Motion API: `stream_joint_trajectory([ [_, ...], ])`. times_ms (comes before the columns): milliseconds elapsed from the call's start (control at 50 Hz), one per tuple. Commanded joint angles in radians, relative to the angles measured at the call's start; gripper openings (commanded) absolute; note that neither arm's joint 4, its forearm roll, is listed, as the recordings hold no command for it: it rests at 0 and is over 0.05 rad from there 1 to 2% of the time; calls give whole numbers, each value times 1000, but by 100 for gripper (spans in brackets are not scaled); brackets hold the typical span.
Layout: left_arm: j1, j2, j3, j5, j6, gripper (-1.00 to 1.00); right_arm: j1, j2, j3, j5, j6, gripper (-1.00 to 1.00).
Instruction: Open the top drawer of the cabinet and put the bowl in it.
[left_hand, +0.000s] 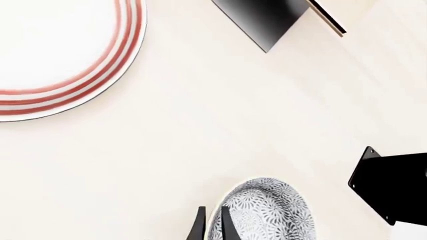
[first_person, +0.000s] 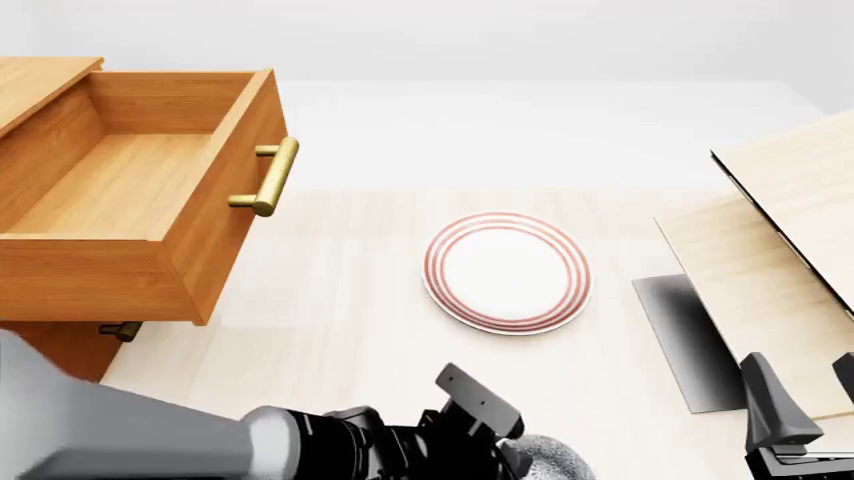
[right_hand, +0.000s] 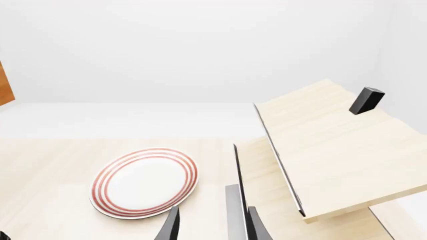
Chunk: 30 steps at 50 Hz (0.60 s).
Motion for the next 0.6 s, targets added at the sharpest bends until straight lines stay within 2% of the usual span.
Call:
stream_joint_trajectory([
  [20, 15, -40, -6, 35, 32, -100, 0, -1, 1, 0, -1, 100],
  [600, 70, -170, -6, 138, 82, -100, 0, -1, 1, 0, 0, 100],
])
